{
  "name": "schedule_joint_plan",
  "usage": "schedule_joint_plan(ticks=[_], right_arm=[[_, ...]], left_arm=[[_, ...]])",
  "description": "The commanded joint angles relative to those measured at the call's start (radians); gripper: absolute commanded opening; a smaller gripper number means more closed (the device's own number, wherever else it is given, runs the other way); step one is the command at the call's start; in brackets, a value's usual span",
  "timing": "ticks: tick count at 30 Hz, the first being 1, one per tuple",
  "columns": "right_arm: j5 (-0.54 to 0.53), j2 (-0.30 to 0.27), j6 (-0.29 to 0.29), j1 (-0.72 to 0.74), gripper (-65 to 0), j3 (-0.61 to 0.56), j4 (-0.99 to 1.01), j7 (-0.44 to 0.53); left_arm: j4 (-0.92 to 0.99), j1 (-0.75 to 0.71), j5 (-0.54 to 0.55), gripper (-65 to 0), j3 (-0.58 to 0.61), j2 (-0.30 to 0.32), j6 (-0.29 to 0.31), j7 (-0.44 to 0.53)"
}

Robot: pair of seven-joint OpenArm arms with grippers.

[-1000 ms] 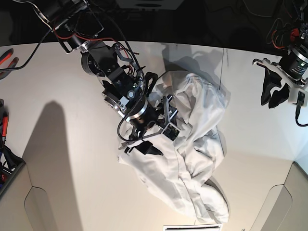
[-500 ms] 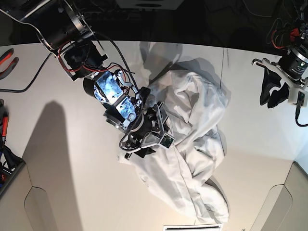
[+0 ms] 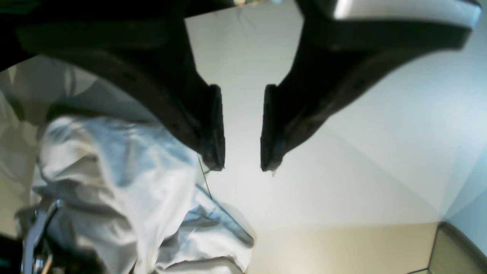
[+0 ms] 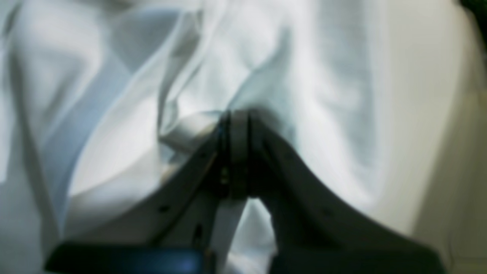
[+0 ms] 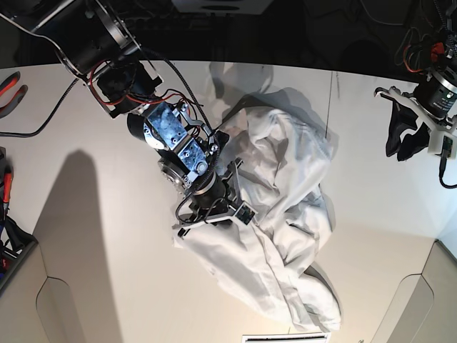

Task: Layout the t-shirt on the table in an organized manner, then fold the t-shirt properly
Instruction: 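Lift the shirt with the right gripper and drag it across the table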

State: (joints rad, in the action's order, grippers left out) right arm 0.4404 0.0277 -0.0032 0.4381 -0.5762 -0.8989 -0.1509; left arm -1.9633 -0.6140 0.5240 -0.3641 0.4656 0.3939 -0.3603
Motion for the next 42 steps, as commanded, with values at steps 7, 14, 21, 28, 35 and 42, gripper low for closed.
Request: schedule_joint_plan(ticks=[7,14,21,28,35,42], right_arm=[[-0.009,0.006,-0.132,0.117,-65.0,0.061,-0.029,0.019],[-0.097,0.012,-0.131,0.154,-65.0,0.225,-0.093,0.020],[-0.156,0.011,-0.131,0.154,-65.0,0.417,-0.142,0.020],[-0.166,-0.021,-0.132,0.154,-65.0,0.653,-0.147,0.051],[-0.284,-0.115,-0.058,0.151,-50.2,0.855,-0.148,0.046],[-0.439,-0.171,0.076,0.151,-35.9,0.895,-0.148,0.014]], left_arm=[[-0.014,0.031,0.011,-45.0,-0.008,0.011,0.000,0.018],[-0.014,0.035,0.011,-45.0,-0.008,0.011,0.000,0.019],[-0.014,0.035,0.011,-45.0,-0.008,0.011,0.000,0.019],[-0.014,0.035,0.011,-45.0,-0.008,0.011,0.000,0.018],[-0.014,0.035,0.012,-45.0,-0.008,0.011,0.000,0.018],[-0.014,0.053,0.013,-45.0,-0.008,0.011,0.008,0.018]])
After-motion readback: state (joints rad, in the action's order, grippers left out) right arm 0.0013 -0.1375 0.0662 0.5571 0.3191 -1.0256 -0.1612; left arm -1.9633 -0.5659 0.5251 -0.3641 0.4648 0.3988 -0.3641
